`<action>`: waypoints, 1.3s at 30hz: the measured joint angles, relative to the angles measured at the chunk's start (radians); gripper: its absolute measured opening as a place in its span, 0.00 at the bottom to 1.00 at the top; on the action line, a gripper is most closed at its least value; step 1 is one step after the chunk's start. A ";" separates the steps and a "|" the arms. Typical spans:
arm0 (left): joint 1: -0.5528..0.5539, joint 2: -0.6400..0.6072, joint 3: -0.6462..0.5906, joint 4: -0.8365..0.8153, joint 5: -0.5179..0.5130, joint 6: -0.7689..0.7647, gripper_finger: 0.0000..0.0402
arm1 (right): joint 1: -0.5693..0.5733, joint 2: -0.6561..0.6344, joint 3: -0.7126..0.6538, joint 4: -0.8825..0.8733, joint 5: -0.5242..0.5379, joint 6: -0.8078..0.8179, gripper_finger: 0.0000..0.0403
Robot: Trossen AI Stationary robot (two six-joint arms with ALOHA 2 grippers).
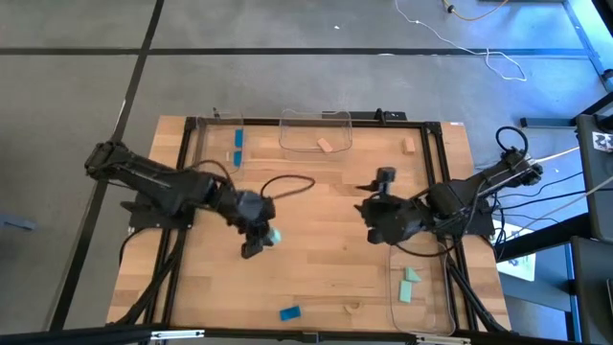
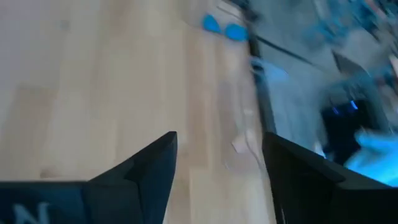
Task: Sort & place blocks by color
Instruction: Put the light blue block into the bottom transparent bin
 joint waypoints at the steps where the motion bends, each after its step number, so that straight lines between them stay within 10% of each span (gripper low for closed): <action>1: 0.023 0.002 0.000 0.023 0.027 0.036 0.31 | -0.008 0.007 0.000 0.041 -0.032 -0.052 0.58; 19: 0.289 0.006 0.000 0.165 0.509 0.283 0.31 | -0.158 0.163 0.000 0.587 -0.491 -0.642 0.54; 39: 0.313 0.061 0.000 0.256 0.573 0.284 0.31 | -0.218 0.268 0.000 0.816 -0.618 -0.830 0.54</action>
